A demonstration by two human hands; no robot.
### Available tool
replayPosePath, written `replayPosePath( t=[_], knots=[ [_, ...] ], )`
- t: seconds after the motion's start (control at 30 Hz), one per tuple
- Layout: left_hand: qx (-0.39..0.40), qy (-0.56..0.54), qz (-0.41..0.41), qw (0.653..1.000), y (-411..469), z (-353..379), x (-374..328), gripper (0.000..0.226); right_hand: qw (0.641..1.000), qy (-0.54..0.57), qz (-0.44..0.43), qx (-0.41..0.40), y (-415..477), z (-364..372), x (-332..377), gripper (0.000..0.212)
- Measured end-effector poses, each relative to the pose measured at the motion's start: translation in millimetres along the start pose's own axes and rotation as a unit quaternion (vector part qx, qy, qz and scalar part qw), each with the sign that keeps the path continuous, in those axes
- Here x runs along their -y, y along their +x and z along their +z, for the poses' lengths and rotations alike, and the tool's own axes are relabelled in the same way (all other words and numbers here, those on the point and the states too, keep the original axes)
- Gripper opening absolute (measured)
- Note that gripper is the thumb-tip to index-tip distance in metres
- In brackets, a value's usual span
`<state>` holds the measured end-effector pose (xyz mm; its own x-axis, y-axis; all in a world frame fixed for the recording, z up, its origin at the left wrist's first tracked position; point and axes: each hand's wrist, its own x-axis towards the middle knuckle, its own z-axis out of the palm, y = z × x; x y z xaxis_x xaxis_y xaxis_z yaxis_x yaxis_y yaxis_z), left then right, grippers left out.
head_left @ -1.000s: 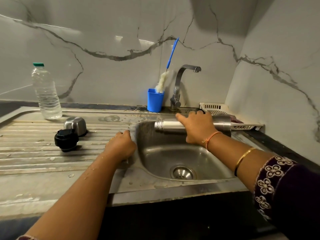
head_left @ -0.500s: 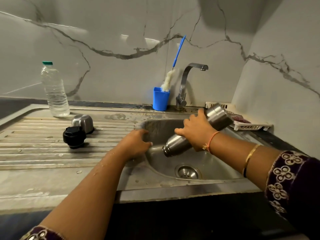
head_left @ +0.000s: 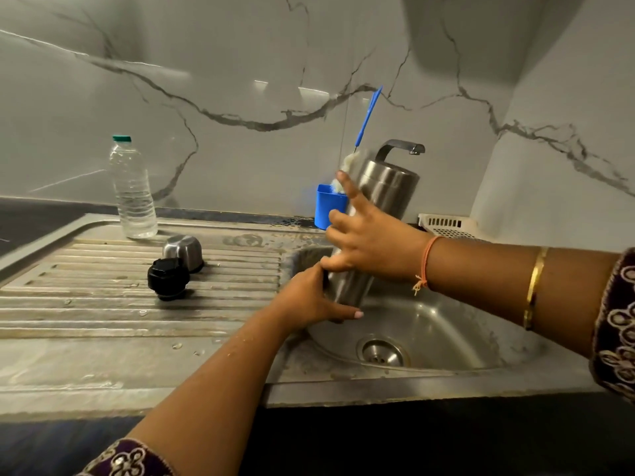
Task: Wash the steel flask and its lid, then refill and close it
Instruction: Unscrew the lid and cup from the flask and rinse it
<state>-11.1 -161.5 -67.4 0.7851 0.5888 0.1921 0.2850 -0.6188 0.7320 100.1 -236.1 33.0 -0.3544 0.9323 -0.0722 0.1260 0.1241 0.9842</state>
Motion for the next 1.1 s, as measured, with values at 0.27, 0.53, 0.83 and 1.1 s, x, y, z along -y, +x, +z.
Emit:
replayPosePath(
  t=[0.27, 0.53, 0.83, 1.1],
  knots=[
    [-0.076, -0.130, -0.008, 0.989, 0.7, -2.1, -5.1, 0.073, 1.000, -0.013, 0.002, -0.016, 3.2, -13.9, -12.9, 0.051],
    [-0.126, -0.110, -0.047, 0.985, 5.5, -6.1, 8.7, 0.071, 0.970, 0.133, 0.023, -0.204, -0.2, -7.9, 0.0, 0.031],
    [-0.204, -0.124, -0.092, 0.967, 9.8, -17.8, 19.3, 0.074, 0.707, 0.485, 0.479, -0.191, 2.1, -6.1, 45.3, 0.031],
    [-0.268, -0.069, -0.100, 0.956, 12.0, -38.8, 36.5, 0.075, 0.637, 0.608, 0.474, -0.021, 10.8, 12.1, 73.5, 0.017]
  ],
)
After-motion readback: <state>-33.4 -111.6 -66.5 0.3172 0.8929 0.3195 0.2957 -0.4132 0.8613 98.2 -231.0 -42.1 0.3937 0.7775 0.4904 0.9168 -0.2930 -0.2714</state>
